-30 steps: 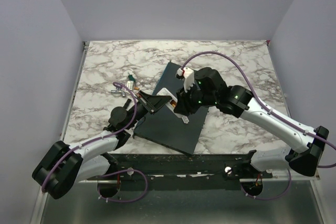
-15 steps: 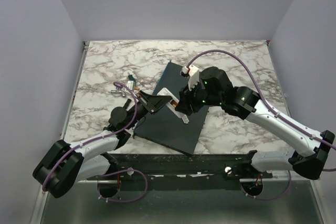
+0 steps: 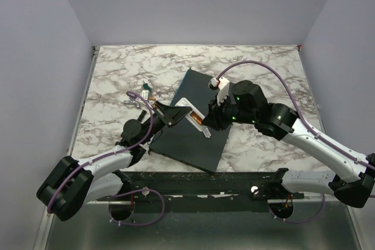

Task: Load the batteries into the remote control
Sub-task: Load the battery into the remote control.

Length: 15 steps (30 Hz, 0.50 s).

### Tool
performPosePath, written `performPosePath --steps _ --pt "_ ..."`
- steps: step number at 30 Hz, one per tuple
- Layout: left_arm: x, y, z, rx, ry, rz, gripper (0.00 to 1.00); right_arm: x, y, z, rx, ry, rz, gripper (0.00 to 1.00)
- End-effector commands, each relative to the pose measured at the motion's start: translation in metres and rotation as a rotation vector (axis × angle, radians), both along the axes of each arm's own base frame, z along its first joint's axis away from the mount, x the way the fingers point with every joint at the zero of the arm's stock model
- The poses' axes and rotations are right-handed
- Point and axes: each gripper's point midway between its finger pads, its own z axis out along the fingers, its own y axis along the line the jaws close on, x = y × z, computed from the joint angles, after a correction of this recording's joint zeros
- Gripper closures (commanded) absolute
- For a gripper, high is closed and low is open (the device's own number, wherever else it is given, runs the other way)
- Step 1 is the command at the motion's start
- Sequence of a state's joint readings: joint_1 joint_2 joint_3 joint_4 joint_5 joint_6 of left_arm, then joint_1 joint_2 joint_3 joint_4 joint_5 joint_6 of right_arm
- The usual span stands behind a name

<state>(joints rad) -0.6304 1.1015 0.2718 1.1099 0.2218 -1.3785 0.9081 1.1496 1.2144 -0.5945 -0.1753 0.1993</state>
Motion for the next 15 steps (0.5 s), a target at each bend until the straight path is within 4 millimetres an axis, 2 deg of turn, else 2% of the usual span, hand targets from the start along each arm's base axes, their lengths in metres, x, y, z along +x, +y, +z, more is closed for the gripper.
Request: performPosePath --steps 1,15 --pt "-0.0080 0.0003 0.0123 -0.026 -0.044 -0.024 1.00 -0.0040 0.0029 0.0028 0.037 0.004 0.017 0.76" --pt "-0.0071 -0.0002 0.0123 -0.026 -0.045 -0.023 1.00 -0.0016 0.0045 -0.0030 0.028 0.012 0.009 0.80"
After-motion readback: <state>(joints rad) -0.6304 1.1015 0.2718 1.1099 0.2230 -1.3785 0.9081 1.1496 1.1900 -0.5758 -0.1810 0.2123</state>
